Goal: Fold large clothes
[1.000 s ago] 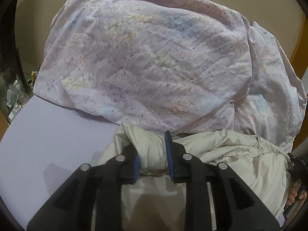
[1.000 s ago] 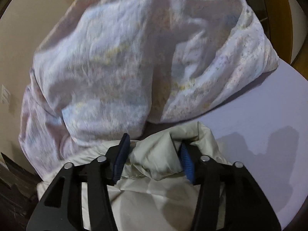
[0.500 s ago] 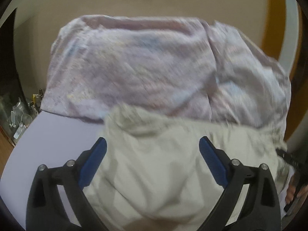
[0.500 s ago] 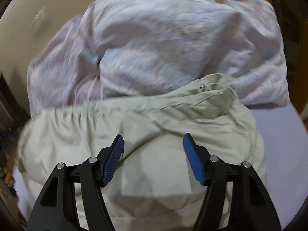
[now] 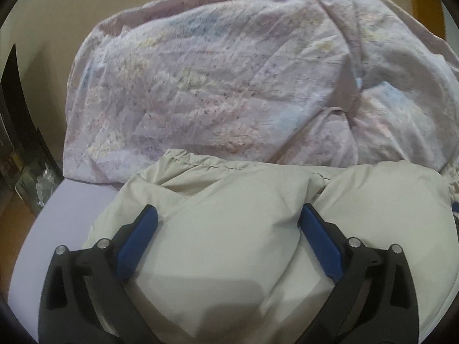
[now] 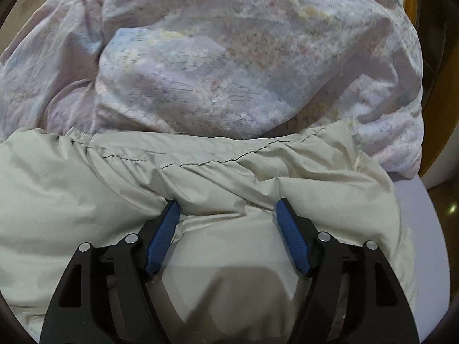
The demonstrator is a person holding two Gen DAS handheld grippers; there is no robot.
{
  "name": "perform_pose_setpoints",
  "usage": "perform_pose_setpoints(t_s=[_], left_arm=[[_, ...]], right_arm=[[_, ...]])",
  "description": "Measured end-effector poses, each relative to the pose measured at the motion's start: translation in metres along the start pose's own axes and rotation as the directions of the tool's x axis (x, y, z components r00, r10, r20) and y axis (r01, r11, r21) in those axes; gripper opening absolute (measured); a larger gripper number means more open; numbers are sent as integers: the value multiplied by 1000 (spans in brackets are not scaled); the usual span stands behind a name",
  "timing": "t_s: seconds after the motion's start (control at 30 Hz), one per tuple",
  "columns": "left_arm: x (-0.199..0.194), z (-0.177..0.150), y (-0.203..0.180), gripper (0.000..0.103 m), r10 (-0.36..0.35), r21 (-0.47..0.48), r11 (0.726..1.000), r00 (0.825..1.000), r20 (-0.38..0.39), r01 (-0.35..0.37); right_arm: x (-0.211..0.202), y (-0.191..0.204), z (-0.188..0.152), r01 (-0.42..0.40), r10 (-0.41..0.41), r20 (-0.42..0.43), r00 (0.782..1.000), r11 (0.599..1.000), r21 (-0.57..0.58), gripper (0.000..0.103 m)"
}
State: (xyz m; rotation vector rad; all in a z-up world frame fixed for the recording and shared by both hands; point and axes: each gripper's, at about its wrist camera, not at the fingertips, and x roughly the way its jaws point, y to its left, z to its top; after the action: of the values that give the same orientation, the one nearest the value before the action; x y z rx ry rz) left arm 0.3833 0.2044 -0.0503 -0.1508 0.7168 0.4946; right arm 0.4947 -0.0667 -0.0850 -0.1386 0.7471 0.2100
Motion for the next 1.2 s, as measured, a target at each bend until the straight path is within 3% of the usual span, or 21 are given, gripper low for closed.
perform_pose_setpoints(t_s=[0.83,1.2], left_arm=[[62,-1,-3,101,4,-18,1000,996,-87,-6],[85,0,-7,101,1,-17,1000,993,-117,-3]], right_arm=[[48,12,-9,25,-24,-17,1000,999,26,81],[61,9,5,27,-26,-34,999,999,28,83]])
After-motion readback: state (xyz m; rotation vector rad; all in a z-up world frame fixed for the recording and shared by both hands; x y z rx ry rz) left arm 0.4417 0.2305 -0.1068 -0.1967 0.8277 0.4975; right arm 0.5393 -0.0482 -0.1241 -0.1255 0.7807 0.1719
